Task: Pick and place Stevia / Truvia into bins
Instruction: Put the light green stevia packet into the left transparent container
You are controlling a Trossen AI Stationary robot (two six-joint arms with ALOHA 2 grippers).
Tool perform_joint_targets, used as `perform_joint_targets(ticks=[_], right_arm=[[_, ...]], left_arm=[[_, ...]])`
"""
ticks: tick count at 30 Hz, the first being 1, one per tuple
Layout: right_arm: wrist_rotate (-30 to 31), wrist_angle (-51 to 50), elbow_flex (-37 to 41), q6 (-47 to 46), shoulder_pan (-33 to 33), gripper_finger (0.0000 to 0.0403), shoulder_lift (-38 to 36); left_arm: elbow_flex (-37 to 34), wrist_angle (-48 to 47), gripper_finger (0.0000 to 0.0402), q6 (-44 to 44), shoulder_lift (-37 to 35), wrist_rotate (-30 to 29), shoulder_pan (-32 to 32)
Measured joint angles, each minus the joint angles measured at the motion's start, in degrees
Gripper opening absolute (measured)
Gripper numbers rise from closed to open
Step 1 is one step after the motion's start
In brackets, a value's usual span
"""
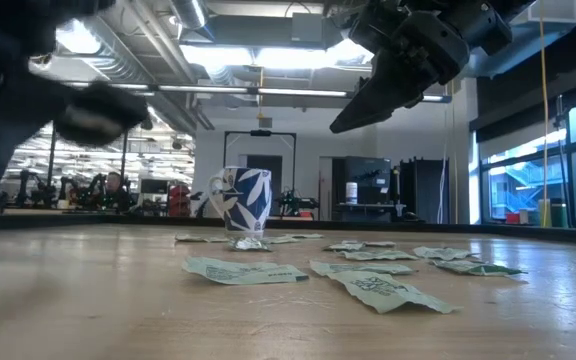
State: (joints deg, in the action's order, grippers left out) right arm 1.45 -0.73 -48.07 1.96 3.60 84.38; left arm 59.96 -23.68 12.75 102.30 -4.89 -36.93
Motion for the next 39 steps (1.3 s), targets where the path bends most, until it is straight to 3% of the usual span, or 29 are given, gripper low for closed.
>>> perform_joint_targets(ticks=[4,7,13,20,26,33,39], right_arm=[[0.0,0.0,0.0,0.0,0.0,0.0184,0.0],[0.0,0.0,0.0,0.0,0.0,0.0184,0.0],[0.0,-0.1,0.0,0.0,0.0,0.0184,0.0],[0.0,-0.9,0.0,1.7,0.0,0.0184,0.0],[0.0,-0.9,0.0,3.2,0.0,0.0184,0.0],[0.0,-0.8,0.0,2.8,0.0,0.0184,0.0],[0.0,0.0,0.0,2.8,0.0,0.0184,0.0]], left_arm=[[0.0,-2.4,0.0003,0.6,-4.8,-3.1,0.1],[0.1,-5.4,0.0002,5.7,-10.7,-6.1,0.1],[0.1,-17.7,0.0003,30.9,-23.2,-11.5,0.0],[0.1,-32.6,0.0003,51.7,-31.4,-5.5,-2.4],[0.1,-36.6,0.0003,67.0,-32.9,-4.2,-7.7],[0.2,-41.3,0.0003,80.7,-29.7,-4.4,-12.5],[0.2,-42.7,0.0003,84.1,-26.7,-4.4,-13.0]])
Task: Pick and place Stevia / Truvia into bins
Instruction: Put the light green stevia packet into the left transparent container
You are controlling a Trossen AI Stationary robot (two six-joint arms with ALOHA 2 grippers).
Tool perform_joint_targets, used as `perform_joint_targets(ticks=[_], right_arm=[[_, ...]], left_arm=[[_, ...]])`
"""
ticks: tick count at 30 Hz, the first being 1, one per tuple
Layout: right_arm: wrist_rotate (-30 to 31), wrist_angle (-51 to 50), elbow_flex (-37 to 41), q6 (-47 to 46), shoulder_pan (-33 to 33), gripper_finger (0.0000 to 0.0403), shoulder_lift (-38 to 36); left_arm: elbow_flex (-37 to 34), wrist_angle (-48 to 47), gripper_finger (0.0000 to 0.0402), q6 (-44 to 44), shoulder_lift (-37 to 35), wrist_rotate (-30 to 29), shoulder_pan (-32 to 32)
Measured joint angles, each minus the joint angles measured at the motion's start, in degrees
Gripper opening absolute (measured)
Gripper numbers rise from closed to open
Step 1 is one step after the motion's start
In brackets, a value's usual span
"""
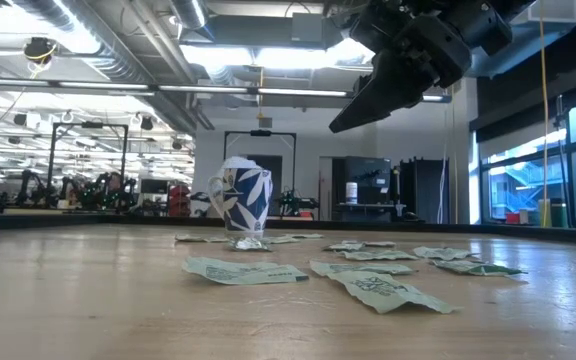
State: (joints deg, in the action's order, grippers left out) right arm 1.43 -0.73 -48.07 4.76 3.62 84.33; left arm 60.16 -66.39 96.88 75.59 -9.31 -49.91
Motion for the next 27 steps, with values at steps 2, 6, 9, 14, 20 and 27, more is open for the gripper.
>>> perform_joint_targets(ticks=[2,6,9,14,20,27], right_arm=[[0.0,0.0,0.0,0.0,0.0,0.0184,0.0],[0.0,0.0,0.0,0.0,0.0,0.0184,0.0],[0.0,0.0,0.0,0.0,0.0,0.0184,0.0],[0.0,0.0,0.0,-0.1,0.0,0.0184,0.0],[0.0,0.0,0.0,0.0,0.0,0.0184,0.0],[0.0,0.0,0.0,0.1,0.0,0.0184,0.0]], left_arm=[[0.0,-0.1,0.0003,0.0,1.1,0.5,0.0],[0.0,-0.9,0.0003,0.1,3.8,1.9,0.0],[0.0,-0.9,0.0003,0.0,5.7,2.0,0.0],[0.0,-1.4,0.0004,0.2,7.9,2.6,0.2],[0.0,-2.1,0.0016,0.9,8.0,2.5,0.2],[0.0,-4.8,0.0037,1.4,7.9,3.1,0.2]])
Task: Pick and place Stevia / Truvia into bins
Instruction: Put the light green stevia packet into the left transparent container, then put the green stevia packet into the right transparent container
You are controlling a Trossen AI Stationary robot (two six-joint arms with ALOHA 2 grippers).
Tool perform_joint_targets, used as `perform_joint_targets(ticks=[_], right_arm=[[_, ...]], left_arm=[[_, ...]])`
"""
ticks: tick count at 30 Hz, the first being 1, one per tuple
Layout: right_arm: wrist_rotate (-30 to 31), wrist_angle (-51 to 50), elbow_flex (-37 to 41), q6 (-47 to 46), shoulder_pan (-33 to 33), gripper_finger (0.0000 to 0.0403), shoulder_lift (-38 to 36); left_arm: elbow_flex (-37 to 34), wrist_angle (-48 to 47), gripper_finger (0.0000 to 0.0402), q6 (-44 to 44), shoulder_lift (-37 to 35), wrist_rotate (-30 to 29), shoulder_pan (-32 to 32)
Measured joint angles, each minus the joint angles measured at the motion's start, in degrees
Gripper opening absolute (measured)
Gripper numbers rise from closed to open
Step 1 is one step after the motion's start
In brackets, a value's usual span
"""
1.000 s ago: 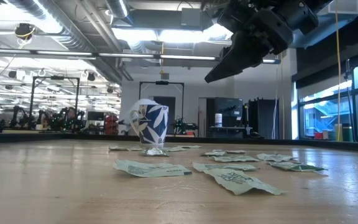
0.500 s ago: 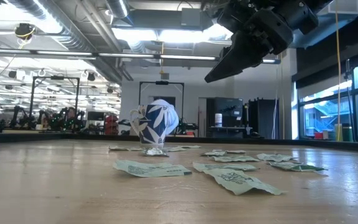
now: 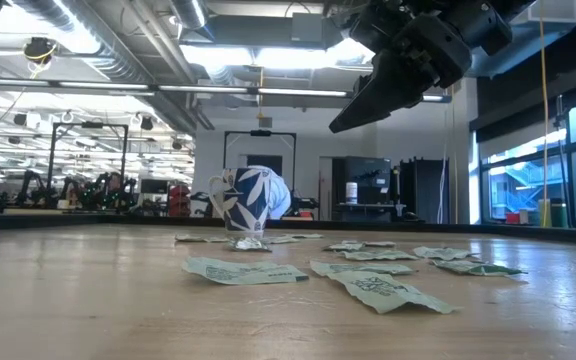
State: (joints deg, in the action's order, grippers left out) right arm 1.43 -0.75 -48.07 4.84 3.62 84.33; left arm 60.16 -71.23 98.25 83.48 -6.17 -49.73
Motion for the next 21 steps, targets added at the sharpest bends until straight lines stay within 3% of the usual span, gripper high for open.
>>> perform_joint_targets(ticks=[8,12,15,21], right_arm=[[0.0,-1.0,0.0,0.2,0.0,0.0184,0.0],[0.0,-1.3,0.0,0.2,0.0,0.0184,0.0],[0.0,-3.9,0.0,0.2,0.0,0.0184,0.0],[-0.2,-8.6,0.0,0.2,0.7,0.0184,0.0]], left_arm=[[0.0,-0.2,0.0045,0.2,-1.9,1.5,0.0],[0.0,-0.2,0.0045,0.1,-5.1,-0.5,0.0],[0.0,-0.2,0.0045,-0.2,-8.0,-6.6,0.0],[0.0,0.8,0.0043,-7.5,-13.4,-25.6,1.5]])
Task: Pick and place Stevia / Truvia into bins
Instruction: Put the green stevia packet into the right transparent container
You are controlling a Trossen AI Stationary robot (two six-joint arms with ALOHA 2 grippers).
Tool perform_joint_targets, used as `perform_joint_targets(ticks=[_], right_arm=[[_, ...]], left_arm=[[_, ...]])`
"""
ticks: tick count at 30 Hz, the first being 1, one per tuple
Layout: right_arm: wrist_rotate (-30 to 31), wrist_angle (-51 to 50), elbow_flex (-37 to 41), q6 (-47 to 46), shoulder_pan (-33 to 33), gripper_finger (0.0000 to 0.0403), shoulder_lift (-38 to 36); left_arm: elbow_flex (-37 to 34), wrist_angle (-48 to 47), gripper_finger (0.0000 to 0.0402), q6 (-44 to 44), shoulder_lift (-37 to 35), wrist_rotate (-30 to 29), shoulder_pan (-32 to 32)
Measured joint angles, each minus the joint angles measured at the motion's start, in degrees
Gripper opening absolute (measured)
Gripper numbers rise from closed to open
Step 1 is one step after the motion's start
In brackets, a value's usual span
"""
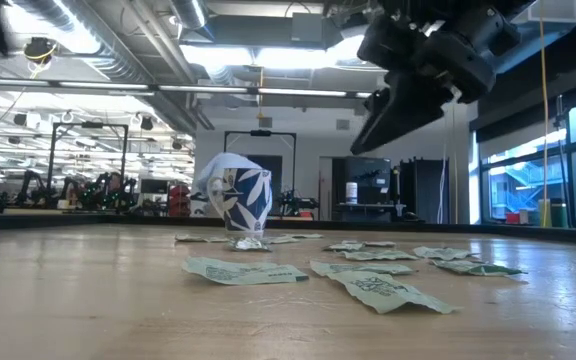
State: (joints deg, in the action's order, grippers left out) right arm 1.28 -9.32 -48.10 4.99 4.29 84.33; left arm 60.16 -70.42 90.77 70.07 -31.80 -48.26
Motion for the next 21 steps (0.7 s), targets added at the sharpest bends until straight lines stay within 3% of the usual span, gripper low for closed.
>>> perform_joint_targets(ticks=[5,13,21], right_arm=[[-2.7,-3.1,-1.0,-1.5,2.7,0.0184,0.0],[-2.4,-9.3,-4.8,-6.5,10.5,0.0184,0.0],[4.7,-13.7,-4.4,-19.4,17.3,0.0184,0.0]], left_arm=[[0.0,1.8,0.0038,-10.7,-1.9,-5.4,5.6],[0.0,9.4,0.0036,-34.5,-2.0,-4.6,17.9],[-4.1,25.9,0.0036,-55.0,-2.0,-9.6,23.7]])
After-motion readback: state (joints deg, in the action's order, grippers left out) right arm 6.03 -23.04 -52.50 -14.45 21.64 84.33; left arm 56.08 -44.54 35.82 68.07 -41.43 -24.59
